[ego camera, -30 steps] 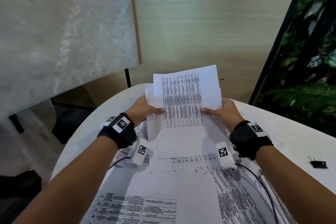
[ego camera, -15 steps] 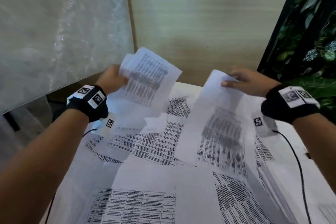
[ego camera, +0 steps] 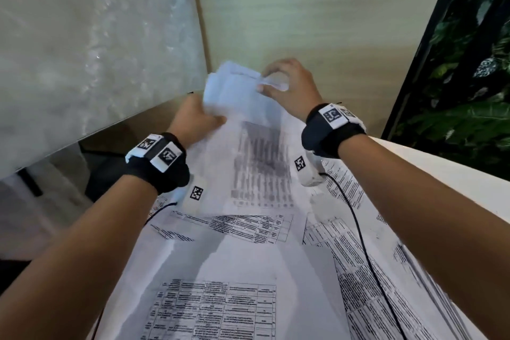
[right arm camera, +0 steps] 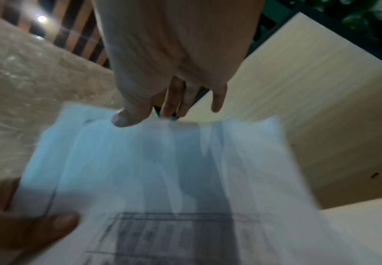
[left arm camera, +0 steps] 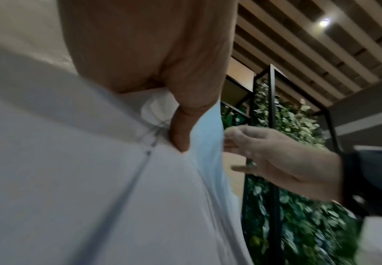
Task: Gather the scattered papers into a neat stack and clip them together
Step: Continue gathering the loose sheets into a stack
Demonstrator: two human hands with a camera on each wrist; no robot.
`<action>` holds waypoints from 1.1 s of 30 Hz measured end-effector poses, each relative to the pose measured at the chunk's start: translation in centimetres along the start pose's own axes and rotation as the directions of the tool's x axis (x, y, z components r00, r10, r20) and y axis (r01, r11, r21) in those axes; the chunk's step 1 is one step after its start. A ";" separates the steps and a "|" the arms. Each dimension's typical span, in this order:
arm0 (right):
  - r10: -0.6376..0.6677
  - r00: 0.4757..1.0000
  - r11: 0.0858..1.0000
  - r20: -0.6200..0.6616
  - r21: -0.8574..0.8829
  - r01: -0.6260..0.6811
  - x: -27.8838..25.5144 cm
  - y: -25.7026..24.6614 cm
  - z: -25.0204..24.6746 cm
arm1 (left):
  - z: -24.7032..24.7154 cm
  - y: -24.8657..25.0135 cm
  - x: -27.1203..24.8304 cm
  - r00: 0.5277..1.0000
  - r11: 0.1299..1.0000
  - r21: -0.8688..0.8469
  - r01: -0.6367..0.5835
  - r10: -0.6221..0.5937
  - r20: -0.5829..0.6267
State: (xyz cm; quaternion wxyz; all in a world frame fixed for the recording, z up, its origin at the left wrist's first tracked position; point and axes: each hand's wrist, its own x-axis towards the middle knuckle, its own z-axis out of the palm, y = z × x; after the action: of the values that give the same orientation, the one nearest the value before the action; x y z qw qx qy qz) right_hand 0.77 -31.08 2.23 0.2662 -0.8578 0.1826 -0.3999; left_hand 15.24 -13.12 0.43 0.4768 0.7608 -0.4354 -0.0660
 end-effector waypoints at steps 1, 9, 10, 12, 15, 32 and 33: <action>0.003 1.000 1.000 -0.027 -0.029 -0.004 -0.5 0.9 0.0 | -1.0 -1.4 0.1 0.997 0.998 -0.037 0.045 -0.047 -0.061; 0.425 0.606 0.863 0.672 -0.502 -0.047 -8.2 3.9 4.2 | -7.0 -11.4 -0.8 0.906 0.911 -0.049 0.411 -0.413 -0.095; 0.429 0.584 0.851 0.689 -0.525 -0.006 -8.4 3.4 4.6 | -7.1 -12.4 -1.2 0.888 0.890 -0.030 0.455 -0.456 -0.057; 0.437 0.573 0.854 0.694 -0.520 -0.021 -8.0 2.9 5.0 | -7.0 -13.9 -2.0 0.841 0.842 -0.005 0.540 -0.540 0.026; 0.483 0.567 0.830 0.667 -0.554 -0.056 -7.3 3.7 4.6 | -7.0 -15.2 -2.8 0.792 0.795 -0.072 0.603 -0.586 0.172; 0.792 0.566 0.603 0.227 -0.431 -0.671 -6.5 8.9 3.4 | -7.0 -17.7 -2.1 0.734 0.724 -0.130 0.677 -0.654 0.182; 0.791 0.559 0.611 0.247 -0.367 -0.702 -6.3 8.9 3.0 | -7.0 -17.8 -2.0 0.742 0.733 -0.121 0.669 -0.648 0.175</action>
State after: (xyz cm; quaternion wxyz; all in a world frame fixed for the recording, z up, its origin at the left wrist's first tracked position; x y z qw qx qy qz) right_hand -1.66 -33.88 -8.50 0.3419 -0.7822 0.5187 -0.0474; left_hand 28.30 -4.02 -10.41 0.4602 0.8150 -0.1580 -0.3147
